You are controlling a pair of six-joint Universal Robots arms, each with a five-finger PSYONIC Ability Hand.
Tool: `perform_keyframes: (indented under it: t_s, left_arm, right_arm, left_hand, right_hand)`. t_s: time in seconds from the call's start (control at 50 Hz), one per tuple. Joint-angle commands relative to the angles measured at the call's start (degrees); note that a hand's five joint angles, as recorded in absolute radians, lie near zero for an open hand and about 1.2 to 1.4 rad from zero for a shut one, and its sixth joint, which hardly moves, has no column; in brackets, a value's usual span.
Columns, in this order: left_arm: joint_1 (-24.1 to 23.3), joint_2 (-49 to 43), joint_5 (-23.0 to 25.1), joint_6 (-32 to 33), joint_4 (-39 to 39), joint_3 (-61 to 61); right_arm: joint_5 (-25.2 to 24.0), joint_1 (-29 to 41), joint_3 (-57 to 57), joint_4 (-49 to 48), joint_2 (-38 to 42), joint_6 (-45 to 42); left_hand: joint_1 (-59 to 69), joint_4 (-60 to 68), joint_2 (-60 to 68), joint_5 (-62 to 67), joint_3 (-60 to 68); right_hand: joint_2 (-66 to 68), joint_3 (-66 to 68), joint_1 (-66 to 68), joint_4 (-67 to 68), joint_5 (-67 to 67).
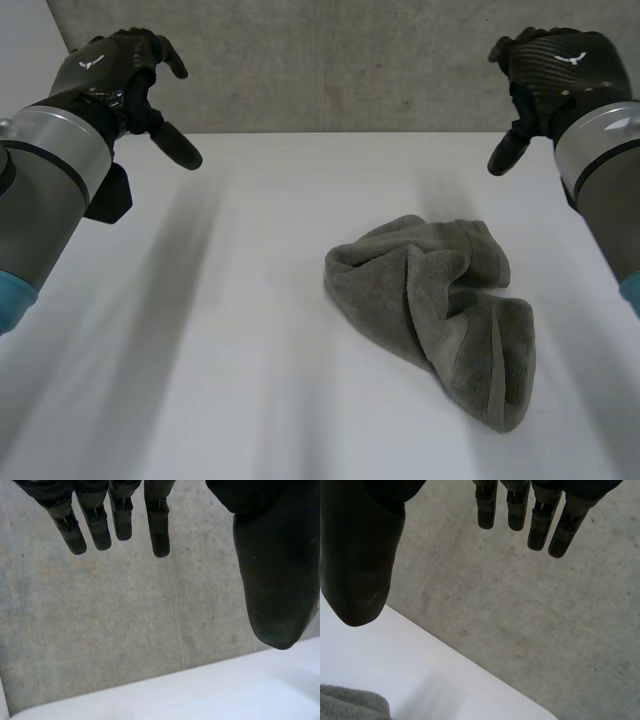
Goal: Fold the towel.
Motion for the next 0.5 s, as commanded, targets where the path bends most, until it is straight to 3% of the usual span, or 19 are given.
perform_keyframes:
  t_s: [0.02, 0.5]
  left_arm:
    - [-0.26, -0.17, -0.01, -0.11, -4.64, 2.07]
    - [-0.52, -0.35, -0.01, -0.11, -7.37, 3.03]
  right_arm:
    - [-0.16, -3.07, -2.28, 4.06, 0.29, 0.76]
    - [-0.69, -3.95, -2.28, 4.33, 0.29, 1.99]
  left_hand:
    - [-4.53, -4.43, -3.73, -2.79, -4.03]
    - [-4.19, -4.10, -3.39, -2.45, -3.69]
  right_hand:
    - [-4.70, -3.87, -3.32, -4.53, -3.17]
    - [-4.70, -3.87, -3.32, -4.53, -3.17]
